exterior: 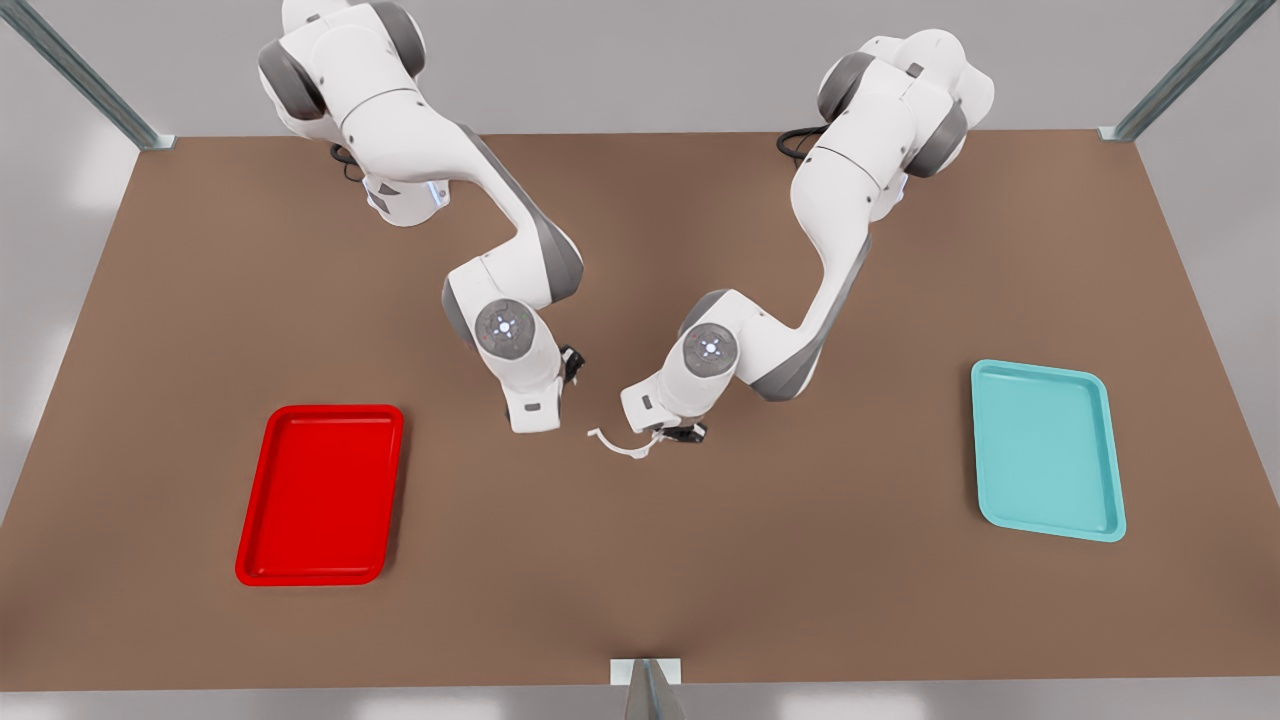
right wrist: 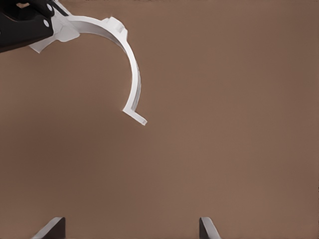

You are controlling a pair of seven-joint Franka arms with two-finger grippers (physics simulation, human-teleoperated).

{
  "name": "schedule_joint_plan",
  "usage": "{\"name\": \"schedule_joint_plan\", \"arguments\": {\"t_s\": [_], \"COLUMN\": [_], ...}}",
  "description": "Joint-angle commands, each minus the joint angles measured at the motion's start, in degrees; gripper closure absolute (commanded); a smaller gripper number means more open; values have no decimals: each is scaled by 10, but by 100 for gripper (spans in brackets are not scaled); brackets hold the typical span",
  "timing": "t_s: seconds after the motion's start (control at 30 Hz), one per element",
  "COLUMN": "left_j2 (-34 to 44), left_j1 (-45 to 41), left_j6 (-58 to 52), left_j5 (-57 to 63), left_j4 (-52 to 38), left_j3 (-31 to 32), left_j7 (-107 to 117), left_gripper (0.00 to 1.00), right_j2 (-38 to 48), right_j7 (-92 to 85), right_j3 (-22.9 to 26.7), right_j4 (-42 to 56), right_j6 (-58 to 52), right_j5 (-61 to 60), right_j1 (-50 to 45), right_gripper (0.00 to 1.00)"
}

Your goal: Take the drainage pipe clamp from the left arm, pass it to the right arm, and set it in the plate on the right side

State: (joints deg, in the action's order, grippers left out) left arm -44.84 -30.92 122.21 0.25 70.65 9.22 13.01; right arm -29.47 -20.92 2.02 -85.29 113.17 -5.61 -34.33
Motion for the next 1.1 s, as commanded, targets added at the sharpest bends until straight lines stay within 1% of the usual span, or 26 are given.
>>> {"name": "schedule_joint_plan", "arguments": {"t_s": [0.0,0.07,0.1,0.17,0.23,0.27,0.53,0.63,1.07], "left_j2": [0,0,0,-1,0,0,0,-1,-9], "left_j1": [-1,-2,-3,-3,-5,-7,-15,-16,-27], "left_j6": [-1,-9,-13,-35,-35,-36,-31,-29,-28], "left_j5": [-2,2,19,19,19,20,20,20,21], "left_j4": [-1,0,0,-14,-15,-16,-16,-17,-25], "left_j3": [0,0,1,1,1,1,2,2,2], "left_j7": [167,139,128,90,91,91,73,73,74], "left_gripper": [79,79,79,79,79,79,79,79,79], "right_j2": [6,4,3,5,9,8,-9,-10,-52], "right_j7": [-100,-98,-98,-100,-99,-99,-101,-101,-101], "right_j3": [0,-1,-1,-1,-8,-9,-18,-21,-21], "right_j4": [-25,-58,-73,-77,-107,-108,-115,-131,-122], "right_j6": [149,246,274,285,349,362,397,415,447], "right_j5": [4,-2,-2,-2,-4,-4,-2,-2,3], "right_j1": [0,-4,-5,-5,-4,-3,-4,-4,-9], "right_gripper": [0,0,0,0,0,0,0,0,0]}}
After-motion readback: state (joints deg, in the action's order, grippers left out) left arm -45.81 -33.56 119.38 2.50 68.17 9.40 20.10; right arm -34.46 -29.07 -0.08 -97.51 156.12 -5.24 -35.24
